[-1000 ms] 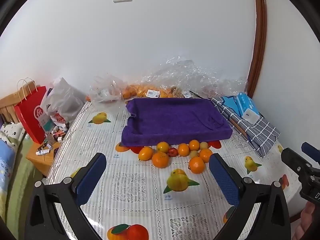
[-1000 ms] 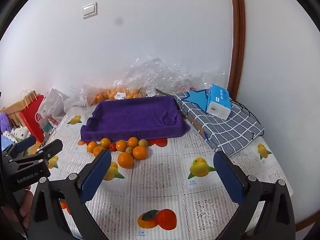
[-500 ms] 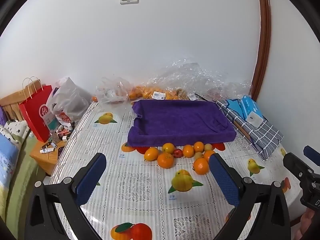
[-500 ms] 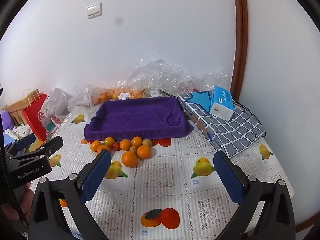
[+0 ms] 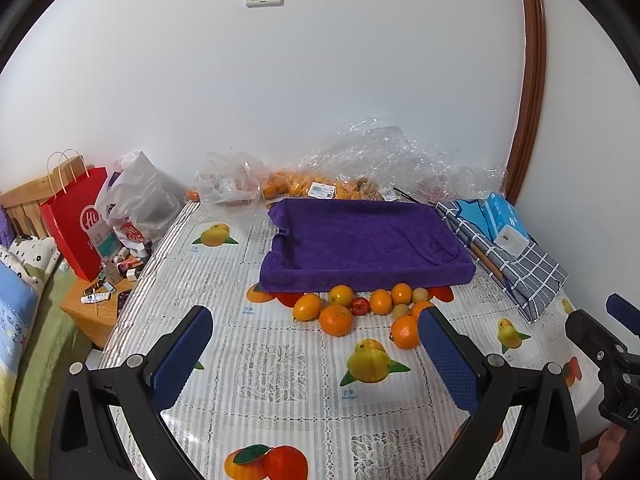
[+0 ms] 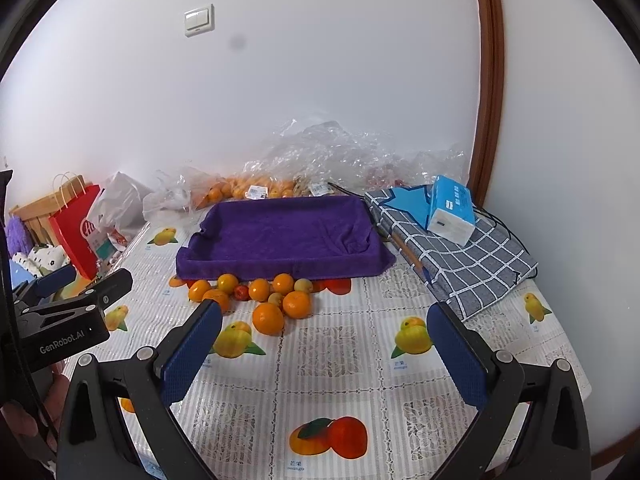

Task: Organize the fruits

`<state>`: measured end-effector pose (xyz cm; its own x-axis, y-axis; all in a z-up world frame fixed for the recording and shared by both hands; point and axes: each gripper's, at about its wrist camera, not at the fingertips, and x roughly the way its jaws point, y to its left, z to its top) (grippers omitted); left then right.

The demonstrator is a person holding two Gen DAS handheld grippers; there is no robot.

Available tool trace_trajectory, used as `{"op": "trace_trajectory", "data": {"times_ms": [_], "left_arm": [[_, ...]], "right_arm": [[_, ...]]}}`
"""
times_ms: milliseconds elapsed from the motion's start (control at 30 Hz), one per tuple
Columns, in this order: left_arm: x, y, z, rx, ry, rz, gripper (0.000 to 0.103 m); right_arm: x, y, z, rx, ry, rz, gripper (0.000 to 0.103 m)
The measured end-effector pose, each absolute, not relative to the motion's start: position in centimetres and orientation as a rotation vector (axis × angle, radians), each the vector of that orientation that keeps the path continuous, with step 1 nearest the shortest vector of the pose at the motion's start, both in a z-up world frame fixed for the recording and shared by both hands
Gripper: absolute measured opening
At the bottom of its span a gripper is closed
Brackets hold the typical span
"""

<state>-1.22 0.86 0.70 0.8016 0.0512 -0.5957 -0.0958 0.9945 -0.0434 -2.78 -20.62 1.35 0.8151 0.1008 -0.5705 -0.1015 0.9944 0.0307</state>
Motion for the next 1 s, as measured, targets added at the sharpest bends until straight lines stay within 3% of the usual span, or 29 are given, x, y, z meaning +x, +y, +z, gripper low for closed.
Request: {"op": "trace_trajectory", "data": {"times_ms": [1000], "left_arm": [[-1.63, 0.69, 0.10, -0.083, 0.629, 0.064, 0.103]], "right_arm": [[-3.02, -20.91, 1.46, 0.020, 0.595, 0.112, 0.101]]}}
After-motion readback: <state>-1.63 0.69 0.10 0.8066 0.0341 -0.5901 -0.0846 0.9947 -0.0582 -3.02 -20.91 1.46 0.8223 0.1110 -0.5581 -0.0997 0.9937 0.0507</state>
